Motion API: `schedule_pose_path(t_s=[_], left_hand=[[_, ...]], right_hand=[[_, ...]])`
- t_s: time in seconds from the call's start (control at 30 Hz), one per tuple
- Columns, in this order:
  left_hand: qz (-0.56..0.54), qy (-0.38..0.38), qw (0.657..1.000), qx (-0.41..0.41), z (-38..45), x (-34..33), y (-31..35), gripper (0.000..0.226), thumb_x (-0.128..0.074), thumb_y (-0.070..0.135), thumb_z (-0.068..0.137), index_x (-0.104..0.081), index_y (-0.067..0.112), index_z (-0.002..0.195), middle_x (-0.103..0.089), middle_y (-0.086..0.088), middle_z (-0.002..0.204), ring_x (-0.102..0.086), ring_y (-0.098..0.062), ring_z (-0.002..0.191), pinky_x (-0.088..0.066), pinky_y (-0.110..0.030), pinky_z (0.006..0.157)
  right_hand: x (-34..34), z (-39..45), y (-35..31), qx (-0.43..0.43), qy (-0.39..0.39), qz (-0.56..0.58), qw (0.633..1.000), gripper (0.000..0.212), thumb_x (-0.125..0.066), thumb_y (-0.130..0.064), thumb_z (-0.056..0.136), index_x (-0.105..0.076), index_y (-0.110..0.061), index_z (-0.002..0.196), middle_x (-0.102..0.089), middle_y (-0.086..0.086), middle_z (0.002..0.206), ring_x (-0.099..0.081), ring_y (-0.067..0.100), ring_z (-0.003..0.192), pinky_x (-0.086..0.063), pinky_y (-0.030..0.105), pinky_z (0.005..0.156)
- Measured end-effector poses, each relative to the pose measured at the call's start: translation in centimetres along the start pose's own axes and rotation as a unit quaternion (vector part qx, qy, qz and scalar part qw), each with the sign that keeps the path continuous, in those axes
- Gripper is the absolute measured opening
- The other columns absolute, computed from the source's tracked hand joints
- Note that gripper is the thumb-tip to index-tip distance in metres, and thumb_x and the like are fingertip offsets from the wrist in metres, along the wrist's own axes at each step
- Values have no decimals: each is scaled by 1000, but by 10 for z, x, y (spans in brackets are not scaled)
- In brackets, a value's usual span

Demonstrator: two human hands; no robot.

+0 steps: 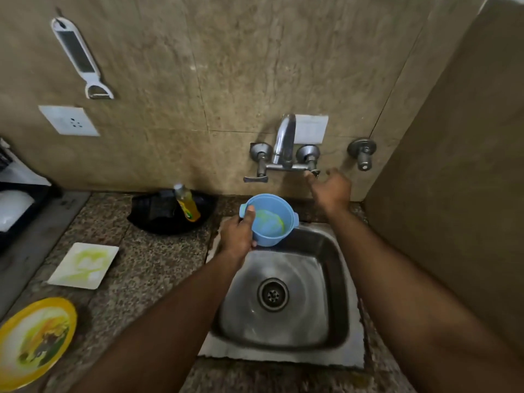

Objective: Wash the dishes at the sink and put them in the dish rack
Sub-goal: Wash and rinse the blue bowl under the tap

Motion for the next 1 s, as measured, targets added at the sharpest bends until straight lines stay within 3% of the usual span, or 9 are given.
schedule_pose_path(t_s=[0.13,0.27,0.4,0.53,0.63,0.73,0.8,0.9,1.0], left_hand=[[23,20,999,-12,0,-5,3,50,-61,57,98,-73,8,96,-64,-11,69,-56,-16,45,-43,-23,40],[39,34,998,-36,4,-5,9,52,-60,63,96,-73,12,95,-65,-12,72,-58,-18,48,-42,-23,39],[30,49,998,-40,6,-5,13,52,-61,64,94,-74,14,94,-68,-12,77,-63,-24,61,-43,-22,38],[60,59,995,-57,5,-3,19,56,-59,67,93,-74,13,93,-70,-10,77,-65,-26,62,-45,-25,40],[87,78,990,-75,7,6,21,61,-55,76,86,-76,18,93,-76,-6,85,-72,-25,73,-61,-40,64],[115,98,984,-90,7,15,26,55,-56,70,91,-76,20,95,-76,-3,91,-73,-24,89,-60,-47,86],[114,99,984,-96,4,18,29,52,-55,70,91,-76,22,97,-76,-1,93,-73,-22,92,-59,-47,89],[124,103,981,-106,0,24,34,55,-54,71,91,-77,23,104,-76,2,95,-72,-21,94,-59,-46,90],[168,121,969,-136,-4,30,46,48,-54,62,98,-75,19,98,-75,0,90,-72,-24,91,-58,-40,85]], right_hand=[[-23,17,-9,19,-52,-32,998,45,-67,-46,91,-74,-2,98,-74,21,97,-69,40,93,-45,32,70],[-22,13,-1,-4,-37,17,999,35,-64,-34,96,-73,-1,100,-74,22,100,-68,38,94,-51,38,76],[-43,20,22,-85,-97,172,977,22,-61,-33,96,-63,-13,89,-73,17,88,-75,33,72,-63,53,66],[-51,10,27,-155,-117,313,930,18,-59,-23,103,-58,-15,87,-68,13,88,-77,33,77,-64,50,70],[-55,5,28,-178,-122,357,909,17,-59,-23,103,-56,-17,89,-67,14,91,-77,34,81,-63,47,71],[-57,3,31,-196,-126,387,892,19,-59,-24,104,-59,-5,108,-68,16,96,-77,36,85,-64,43,67],[-56,2,33,-200,-116,382,895,21,-59,-24,103,-60,-5,111,-69,17,98,-77,36,84,-64,40,61],[-64,-8,39,-214,-130,308,918,14,-64,-28,97,-61,-15,95,-72,15,98,-77,33,75,-62,40,58],[-84,-41,34,-202,-226,185,935,13,-69,-21,88,-68,-9,93,-75,16,90,-76,29,66,-61,39,53]])
Point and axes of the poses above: each hand's wrist, its own z-axis towards the middle knuckle, its own x-axis out of the back of the hand, y = z × x, the point moved 10 cm from there along z, towards the middle knuckle
